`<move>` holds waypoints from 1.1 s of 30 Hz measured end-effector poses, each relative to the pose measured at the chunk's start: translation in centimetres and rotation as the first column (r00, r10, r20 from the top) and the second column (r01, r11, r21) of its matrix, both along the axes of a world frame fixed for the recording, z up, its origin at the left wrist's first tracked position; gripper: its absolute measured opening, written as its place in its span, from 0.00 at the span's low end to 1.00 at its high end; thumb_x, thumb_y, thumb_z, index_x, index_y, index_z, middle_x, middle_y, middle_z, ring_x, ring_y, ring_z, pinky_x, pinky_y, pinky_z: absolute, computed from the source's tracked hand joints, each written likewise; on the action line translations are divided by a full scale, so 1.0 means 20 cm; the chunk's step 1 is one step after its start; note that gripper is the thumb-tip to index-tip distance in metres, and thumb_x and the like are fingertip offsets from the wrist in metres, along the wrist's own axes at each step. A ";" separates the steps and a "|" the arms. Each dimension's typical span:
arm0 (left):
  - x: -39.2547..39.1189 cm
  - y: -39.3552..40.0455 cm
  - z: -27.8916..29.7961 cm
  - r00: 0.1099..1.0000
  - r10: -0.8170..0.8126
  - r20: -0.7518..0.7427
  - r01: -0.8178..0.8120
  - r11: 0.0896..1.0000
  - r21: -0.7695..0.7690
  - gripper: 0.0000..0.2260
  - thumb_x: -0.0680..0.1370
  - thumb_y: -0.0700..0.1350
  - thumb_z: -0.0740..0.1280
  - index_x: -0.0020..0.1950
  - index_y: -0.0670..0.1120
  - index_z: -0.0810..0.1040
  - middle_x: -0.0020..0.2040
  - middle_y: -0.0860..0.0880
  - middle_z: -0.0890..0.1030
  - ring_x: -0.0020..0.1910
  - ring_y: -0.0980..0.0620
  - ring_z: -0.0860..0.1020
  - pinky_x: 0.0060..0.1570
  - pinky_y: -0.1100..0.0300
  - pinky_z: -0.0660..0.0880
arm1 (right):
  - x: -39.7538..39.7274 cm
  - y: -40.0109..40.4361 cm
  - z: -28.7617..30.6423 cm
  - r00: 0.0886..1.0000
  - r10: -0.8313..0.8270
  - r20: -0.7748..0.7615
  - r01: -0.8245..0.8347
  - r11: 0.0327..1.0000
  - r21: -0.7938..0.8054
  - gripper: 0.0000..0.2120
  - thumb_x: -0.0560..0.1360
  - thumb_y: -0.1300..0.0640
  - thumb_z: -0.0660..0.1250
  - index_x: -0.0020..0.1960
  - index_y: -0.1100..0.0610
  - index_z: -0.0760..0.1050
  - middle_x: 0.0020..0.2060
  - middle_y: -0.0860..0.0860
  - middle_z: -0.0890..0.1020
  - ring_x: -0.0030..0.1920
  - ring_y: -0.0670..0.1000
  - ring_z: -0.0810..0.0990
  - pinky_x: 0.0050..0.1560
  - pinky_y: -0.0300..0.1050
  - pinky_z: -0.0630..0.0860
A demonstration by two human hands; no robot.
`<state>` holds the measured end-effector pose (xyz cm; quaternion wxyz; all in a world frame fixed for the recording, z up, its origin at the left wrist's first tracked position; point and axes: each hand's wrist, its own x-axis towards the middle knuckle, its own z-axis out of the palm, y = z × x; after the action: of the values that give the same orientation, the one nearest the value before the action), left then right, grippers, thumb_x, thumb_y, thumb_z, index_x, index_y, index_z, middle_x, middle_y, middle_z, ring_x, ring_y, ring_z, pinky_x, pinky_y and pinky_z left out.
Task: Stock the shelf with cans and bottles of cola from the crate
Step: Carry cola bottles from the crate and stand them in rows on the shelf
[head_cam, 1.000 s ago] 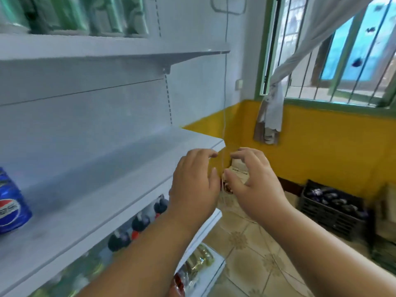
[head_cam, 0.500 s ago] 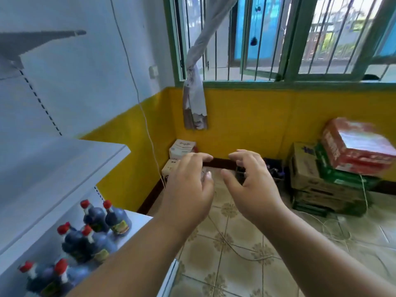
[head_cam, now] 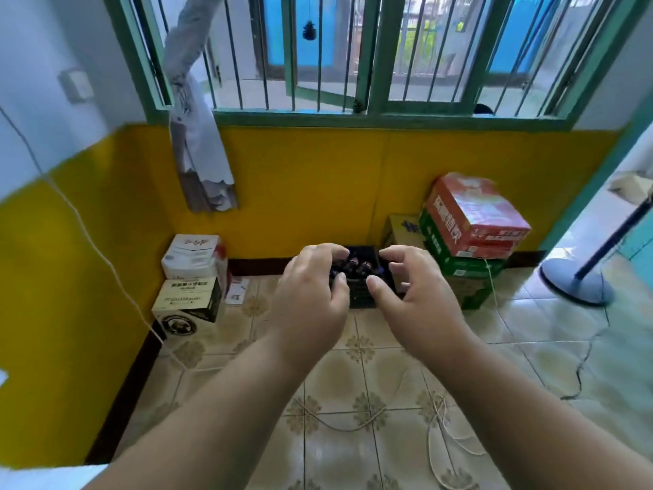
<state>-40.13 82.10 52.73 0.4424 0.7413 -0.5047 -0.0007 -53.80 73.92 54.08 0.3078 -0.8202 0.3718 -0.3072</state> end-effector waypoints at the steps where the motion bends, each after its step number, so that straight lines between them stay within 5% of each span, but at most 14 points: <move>1: 0.04 -0.07 0.00 1.000 -0.020 -0.001 0.020 1.000 0.006 0.12 0.80 0.43 0.63 0.62 0.51 0.75 0.58 0.54 0.78 0.58 0.54 0.75 0.57 0.52 0.75 | 0.03 -0.05 -0.01 1.000 -0.023 0.006 0.023 1.000 -0.005 0.17 0.78 0.50 0.69 0.65 0.48 0.73 0.60 0.42 0.74 0.59 0.43 0.75 0.55 0.34 0.72; 8: 0.22 -0.53 -0.11 0.992 -0.112 -0.059 0.116 0.991 0.069 0.14 0.78 0.40 0.63 0.63 0.50 0.76 0.57 0.54 0.78 0.58 0.55 0.75 0.58 0.51 0.76 | 0.12 -0.48 -0.14 0.992 -0.125 -0.022 0.125 0.991 0.042 0.20 0.76 0.48 0.71 0.66 0.47 0.72 0.60 0.43 0.75 0.59 0.43 0.77 0.56 0.44 0.78; 15: 0.42 -1.13 -0.21 0.994 -0.093 -0.063 0.101 0.986 0.131 0.18 0.76 0.35 0.63 0.63 0.50 0.75 0.57 0.56 0.76 0.58 0.56 0.74 0.57 0.57 0.76 | 0.35 -1.17 -0.26 0.998 -0.055 -0.031 0.059 0.991 0.124 0.24 0.75 0.50 0.73 0.68 0.46 0.69 0.62 0.43 0.73 0.58 0.40 0.74 0.48 0.29 0.70; 19: 0.60 -1.46 -0.17 0.999 -0.026 -0.042 0.034 0.977 0.210 0.22 0.75 0.32 0.62 0.65 0.50 0.75 0.59 0.56 0.76 0.59 0.57 0.74 0.56 0.65 0.73 | 0.56 -1.62 -0.24 1.000 0.027 -0.015 -0.023 0.982 0.189 0.26 0.76 0.48 0.73 0.70 0.46 0.67 0.65 0.44 0.72 0.60 0.42 0.74 0.54 0.37 0.76; 23: 0.73 -1.75 -0.19 0.998 0.052 -0.045 -0.040 0.974 0.222 0.22 0.76 0.33 0.62 0.66 0.53 0.74 0.59 0.57 0.76 0.58 0.59 0.74 0.50 0.75 0.68 | 0.75 -1.97 -0.26 0.995 0.103 -0.015 -0.098 0.975 0.200 0.27 0.76 0.48 0.72 0.71 0.46 0.66 0.66 0.44 0.72 0.62 0.43 0.74 0.52 0.33 0.71; 33: 1.10 -2.25 -0.33 0.986 0.051 -0.158 0.007 0.938 0.346 0.20 0.78 0.36 0.61 0.67 0.54 0.72 0.59 0.59 0.73 0.58 0.61 0.72 0.49 0.75 0.67 | 1.13 -2.49 -0.45 0.995 0.086 -0.052 -0.065 0.948 0.311 0.26 0.76 0.48 0.73 0.71 0.47 0.67 0.64 0.45 0.74 0.56 0.43 0.76 0.43 0.29 0.70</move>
<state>-18.18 37.07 46.11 0.3458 0.8103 -0.4502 -0.1453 -31.24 24.05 45.15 0.4314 -0.7852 0.3934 -0.2064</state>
